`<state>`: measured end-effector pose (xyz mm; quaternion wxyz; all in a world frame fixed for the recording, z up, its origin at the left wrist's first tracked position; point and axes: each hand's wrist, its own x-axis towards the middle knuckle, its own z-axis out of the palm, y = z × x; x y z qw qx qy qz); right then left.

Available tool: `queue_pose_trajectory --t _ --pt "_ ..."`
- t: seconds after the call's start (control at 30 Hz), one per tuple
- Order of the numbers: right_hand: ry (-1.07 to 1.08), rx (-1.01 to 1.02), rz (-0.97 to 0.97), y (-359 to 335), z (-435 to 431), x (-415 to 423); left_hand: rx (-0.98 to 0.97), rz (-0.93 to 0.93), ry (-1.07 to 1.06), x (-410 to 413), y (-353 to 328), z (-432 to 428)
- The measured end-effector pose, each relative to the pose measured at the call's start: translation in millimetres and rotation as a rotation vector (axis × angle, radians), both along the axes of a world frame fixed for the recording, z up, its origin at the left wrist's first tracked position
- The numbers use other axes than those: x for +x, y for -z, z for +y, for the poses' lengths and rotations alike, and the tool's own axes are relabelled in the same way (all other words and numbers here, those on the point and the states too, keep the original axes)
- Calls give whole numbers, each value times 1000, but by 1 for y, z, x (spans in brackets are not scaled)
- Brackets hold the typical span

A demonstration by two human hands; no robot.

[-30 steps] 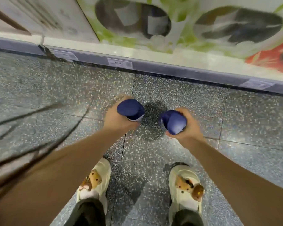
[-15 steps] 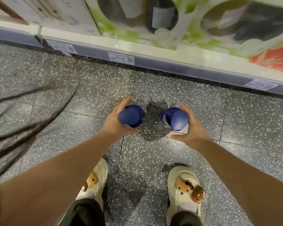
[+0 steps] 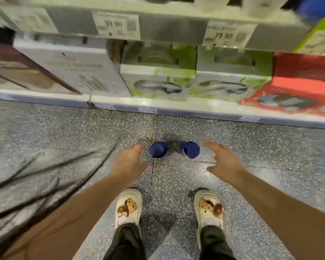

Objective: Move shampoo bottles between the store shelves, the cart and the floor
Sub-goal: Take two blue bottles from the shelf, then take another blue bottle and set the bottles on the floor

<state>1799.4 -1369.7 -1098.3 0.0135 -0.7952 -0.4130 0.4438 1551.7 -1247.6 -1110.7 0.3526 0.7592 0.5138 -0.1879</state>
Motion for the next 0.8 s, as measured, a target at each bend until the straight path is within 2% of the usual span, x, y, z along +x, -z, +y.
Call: queue_pose_trajectory --t 0.17,0.4,0.8 --pt "81 35 -17 -123 15 -22 35 -93 16 17 -136 14" --pt "253 218 50 -298 30 -26 136 -233 55 41 -321 34" --pt "172 700 28 -608 43 19 332 -599 234 87 -639 54"
